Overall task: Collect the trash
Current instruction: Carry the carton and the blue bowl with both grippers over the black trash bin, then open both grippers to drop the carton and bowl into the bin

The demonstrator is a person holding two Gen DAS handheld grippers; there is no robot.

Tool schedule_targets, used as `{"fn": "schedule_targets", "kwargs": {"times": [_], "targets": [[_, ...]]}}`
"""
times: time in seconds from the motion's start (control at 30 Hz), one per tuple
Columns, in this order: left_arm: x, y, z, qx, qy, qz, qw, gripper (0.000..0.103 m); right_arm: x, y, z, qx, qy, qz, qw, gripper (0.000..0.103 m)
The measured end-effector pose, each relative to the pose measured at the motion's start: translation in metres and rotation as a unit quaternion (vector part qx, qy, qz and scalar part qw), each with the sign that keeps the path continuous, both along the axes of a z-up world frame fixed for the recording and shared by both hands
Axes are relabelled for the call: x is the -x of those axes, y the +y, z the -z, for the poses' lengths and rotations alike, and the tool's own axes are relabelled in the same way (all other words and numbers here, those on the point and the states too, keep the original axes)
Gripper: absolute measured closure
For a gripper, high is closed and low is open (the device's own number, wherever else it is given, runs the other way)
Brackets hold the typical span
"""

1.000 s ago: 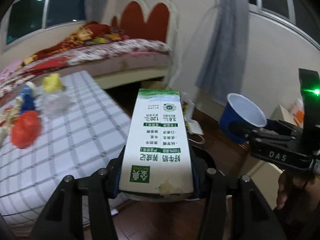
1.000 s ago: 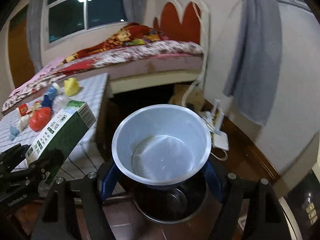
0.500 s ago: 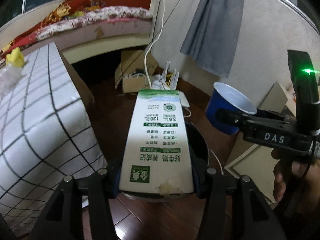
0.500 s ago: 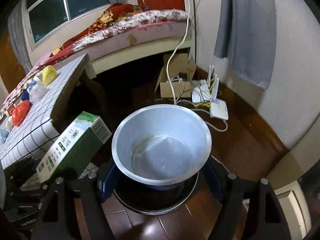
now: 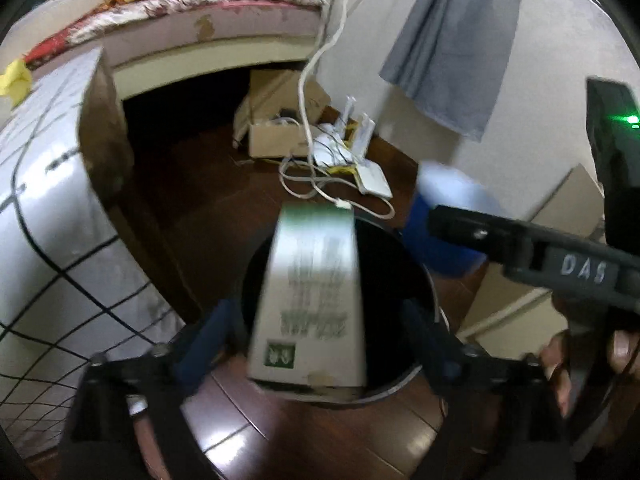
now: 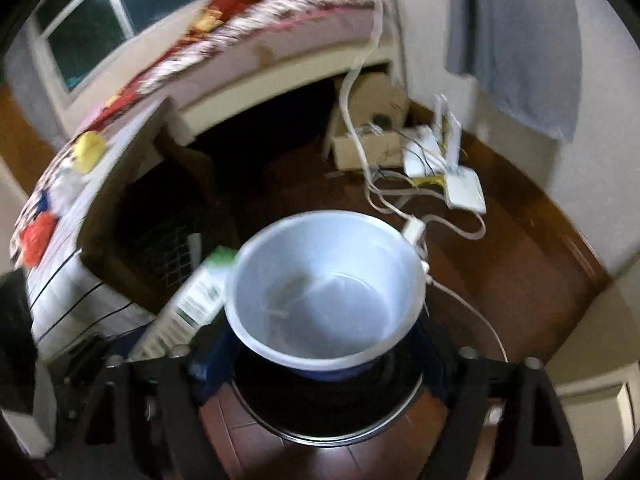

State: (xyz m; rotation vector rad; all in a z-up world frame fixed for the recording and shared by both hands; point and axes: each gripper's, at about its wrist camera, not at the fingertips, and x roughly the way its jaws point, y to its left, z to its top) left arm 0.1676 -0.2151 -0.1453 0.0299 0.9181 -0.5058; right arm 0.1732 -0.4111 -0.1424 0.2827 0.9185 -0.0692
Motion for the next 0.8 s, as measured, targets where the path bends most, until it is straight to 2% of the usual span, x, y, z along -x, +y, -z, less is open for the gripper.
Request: {"fn": "schedule_targets", "kwargs": {"times": [0.07, 0.17, 0.4, 0.8], "targets": [[0.000, 0.003, 0.001, -0.012, -0.002, -0.009, 0.9999, 0.005, 0.004, -0.014, -0.001, -0.018, -0.003, 0.022, 1.000, 0.001], [0.002, 0.011, 0.001, -0.014, -0.005, -0.022, 0.9996, 0.004, 0.013, -0.024, -0.008, -0.022, -0.013, 0.038, 0.999, 0.001], [0.002, 0.017, -0.006, -0.021, -0.018, -0.037, 0.9989, 0.003, 0.027, -0.023, -0.018, -0.010, -0.020, 0.049, 0.999, 0.001], [0.021, 0.052, -0.043, -0.027, -0.070, -0.068, 0.9949, 0.001, 0.048, 0.024, -0.050, 0.061, -0.038, 0.022, 0.997, 0.001]]}}
